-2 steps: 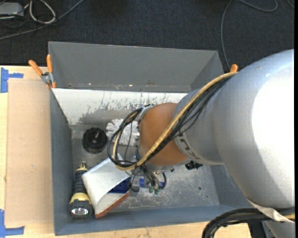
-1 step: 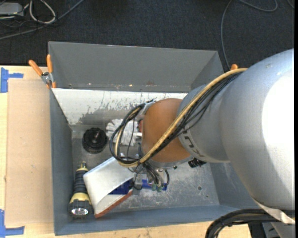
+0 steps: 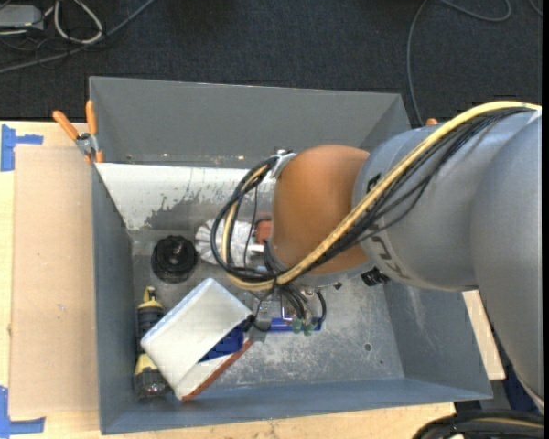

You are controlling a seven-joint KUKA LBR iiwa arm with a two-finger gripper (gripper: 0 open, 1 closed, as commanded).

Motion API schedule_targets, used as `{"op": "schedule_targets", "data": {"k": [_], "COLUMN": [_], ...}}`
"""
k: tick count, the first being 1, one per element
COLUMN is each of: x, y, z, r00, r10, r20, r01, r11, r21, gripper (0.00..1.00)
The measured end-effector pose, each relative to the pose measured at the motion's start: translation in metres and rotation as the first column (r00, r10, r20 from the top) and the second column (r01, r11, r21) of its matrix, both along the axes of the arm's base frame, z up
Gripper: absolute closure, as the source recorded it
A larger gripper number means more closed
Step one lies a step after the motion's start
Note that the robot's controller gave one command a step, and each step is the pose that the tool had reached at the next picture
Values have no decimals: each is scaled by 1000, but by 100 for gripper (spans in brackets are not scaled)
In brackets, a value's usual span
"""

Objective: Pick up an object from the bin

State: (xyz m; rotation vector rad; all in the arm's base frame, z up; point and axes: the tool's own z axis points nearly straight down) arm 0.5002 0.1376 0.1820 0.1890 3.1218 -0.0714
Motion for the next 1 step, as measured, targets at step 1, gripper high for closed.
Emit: {"op": "schedule_targets", "data": {"k": [1], "x": [9], "y": [-4], "z": [4], "r00": [1000], "r10": [-5], "r20": [19], "r01": [5], "r11": [1000], "r21": [1], "gripper": [100]}}
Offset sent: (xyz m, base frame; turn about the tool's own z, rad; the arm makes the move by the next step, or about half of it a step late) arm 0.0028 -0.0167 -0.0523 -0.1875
